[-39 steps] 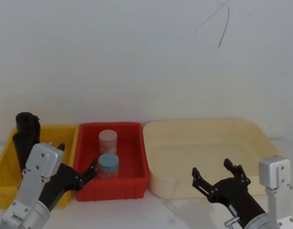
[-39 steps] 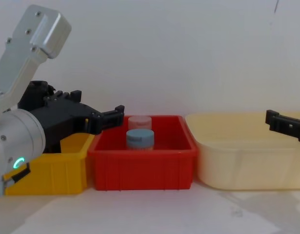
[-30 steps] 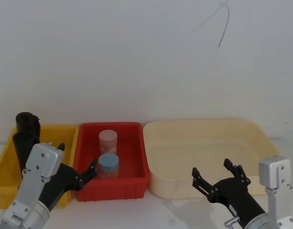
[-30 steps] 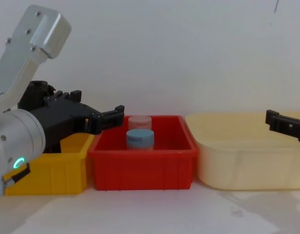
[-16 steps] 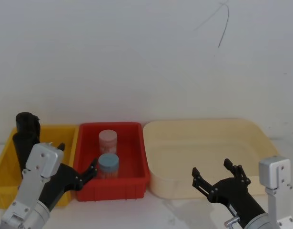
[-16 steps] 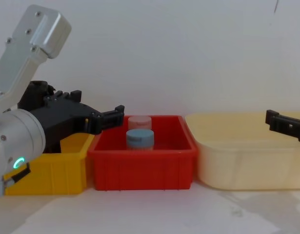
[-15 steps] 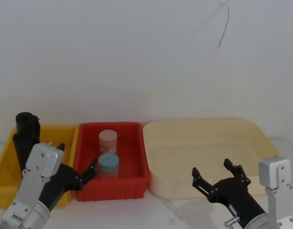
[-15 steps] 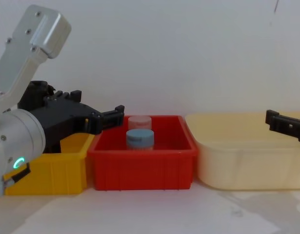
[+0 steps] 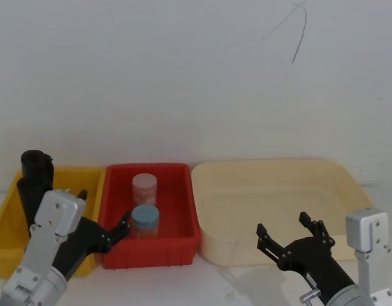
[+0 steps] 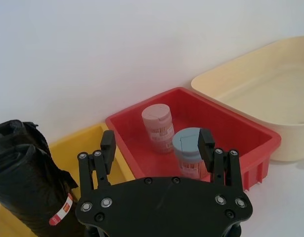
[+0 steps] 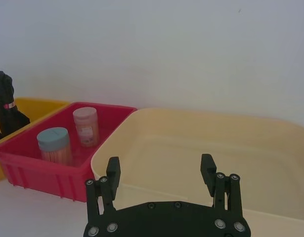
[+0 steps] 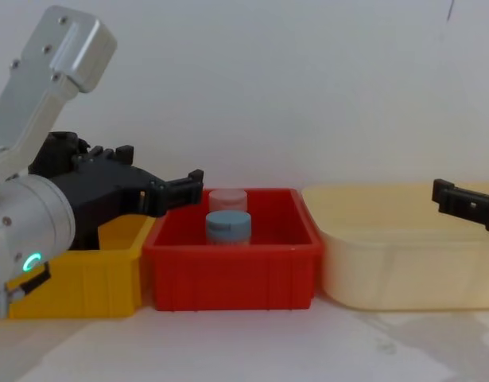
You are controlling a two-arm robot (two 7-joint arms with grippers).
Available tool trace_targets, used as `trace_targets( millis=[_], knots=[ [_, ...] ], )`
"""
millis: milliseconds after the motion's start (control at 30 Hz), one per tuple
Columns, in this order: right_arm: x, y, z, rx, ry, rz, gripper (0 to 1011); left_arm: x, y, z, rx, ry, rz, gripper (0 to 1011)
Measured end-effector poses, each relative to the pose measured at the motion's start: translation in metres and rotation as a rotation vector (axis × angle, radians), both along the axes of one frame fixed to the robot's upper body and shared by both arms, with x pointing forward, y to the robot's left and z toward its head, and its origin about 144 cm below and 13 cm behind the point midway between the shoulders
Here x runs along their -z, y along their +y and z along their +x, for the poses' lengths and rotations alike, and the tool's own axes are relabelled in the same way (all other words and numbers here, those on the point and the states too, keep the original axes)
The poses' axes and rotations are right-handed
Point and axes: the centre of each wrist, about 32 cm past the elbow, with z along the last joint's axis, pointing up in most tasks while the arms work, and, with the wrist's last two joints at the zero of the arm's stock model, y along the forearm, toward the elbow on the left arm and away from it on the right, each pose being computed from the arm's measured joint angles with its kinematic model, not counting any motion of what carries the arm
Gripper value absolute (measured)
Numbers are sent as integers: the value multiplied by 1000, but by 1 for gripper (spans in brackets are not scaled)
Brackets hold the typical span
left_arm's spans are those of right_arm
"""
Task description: Pick up the garbage bag with the one hand and transfer it to the other hand.
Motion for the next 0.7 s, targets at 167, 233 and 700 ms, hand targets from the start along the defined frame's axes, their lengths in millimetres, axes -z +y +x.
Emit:
trace_targets(
  millis=[167, 233, 700],
  knots=[
    [-6, 3, 2, -12, 0, 10, 1001, -9, 0, 5, 17, 15, 4, 1001],
    [-12, 5, 4, -24, 1, 19, 1001, -18, 0, 7, 26, 21, 4, 1001],
    [-57, 40, 24, -148, 16, 85, 1001, -88, 15, -12, 27, 72, -16, 1001]
  ],
)
